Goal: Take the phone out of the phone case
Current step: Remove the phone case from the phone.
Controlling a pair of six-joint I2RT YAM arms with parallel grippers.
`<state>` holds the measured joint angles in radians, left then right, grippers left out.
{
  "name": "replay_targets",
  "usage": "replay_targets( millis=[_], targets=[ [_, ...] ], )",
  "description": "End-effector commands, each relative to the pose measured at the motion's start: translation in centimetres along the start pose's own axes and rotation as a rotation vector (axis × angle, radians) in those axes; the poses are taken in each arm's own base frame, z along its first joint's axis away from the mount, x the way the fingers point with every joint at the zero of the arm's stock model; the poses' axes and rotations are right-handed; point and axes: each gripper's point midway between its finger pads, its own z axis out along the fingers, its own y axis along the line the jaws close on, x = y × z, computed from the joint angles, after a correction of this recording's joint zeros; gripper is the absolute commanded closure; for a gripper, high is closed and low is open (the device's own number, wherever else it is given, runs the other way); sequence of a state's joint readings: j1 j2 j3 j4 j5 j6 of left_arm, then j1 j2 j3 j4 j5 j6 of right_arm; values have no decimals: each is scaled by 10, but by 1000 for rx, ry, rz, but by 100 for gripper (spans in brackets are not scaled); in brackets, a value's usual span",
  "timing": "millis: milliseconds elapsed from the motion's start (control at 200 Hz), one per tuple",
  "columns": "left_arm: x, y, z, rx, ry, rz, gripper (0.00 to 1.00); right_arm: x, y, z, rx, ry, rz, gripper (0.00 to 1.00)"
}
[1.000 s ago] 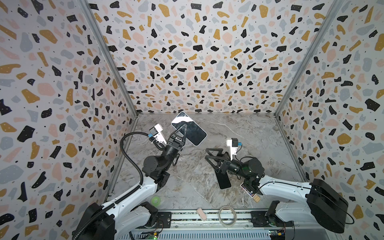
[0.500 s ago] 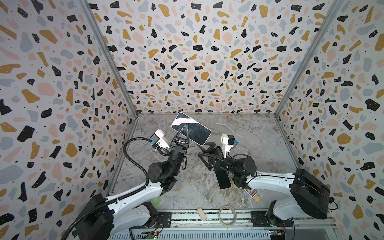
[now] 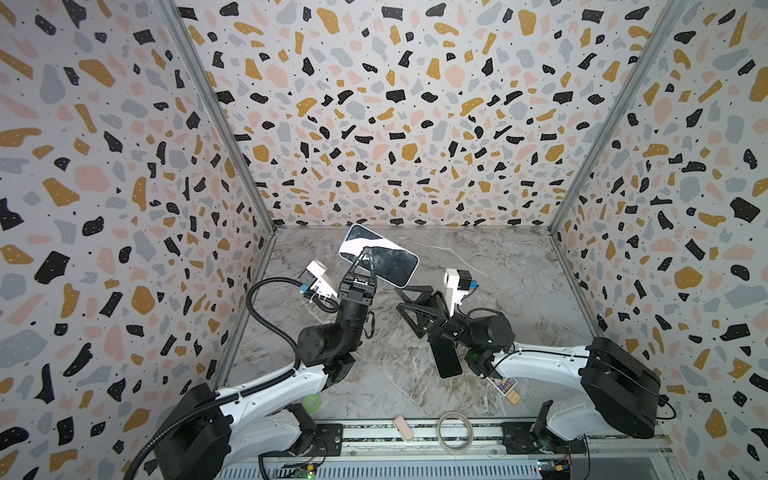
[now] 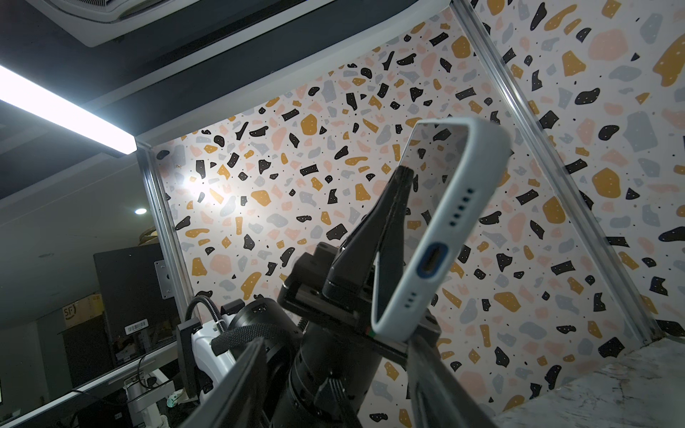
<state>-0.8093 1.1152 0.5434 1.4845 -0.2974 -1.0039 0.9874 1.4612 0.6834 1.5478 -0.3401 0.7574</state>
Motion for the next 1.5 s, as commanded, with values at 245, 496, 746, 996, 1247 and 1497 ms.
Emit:
replay_targets(
  millis=[245, 496, 746, 996, 1247, 1497],
  targets=[
    [-16, -36, 3, 129, -58, -50, 100, -27, 14, 1, -40, -66, -31, 47],
    [-12, -32, 0, 121, -45, -57, 100, -31, 11, 0, -34, -69, -26, 53],
    [-11, -31, 0, 123, -39, -68, 100, -29, 9, 1, -28, -63, -20, 62],
    [-10, -31, 0, 123, -34, -70, 100, -28, 6, 3, -25, -61, -15, 73],
    [-7, -30, 1, 121, -21, -81, 100, -29, 5, 2, -19, -60, -19, 86],
    [-3, -28, 9, 79, 7, -97, 100, -25, 1, -2, 7, -37, -35, 99]
  ],
)
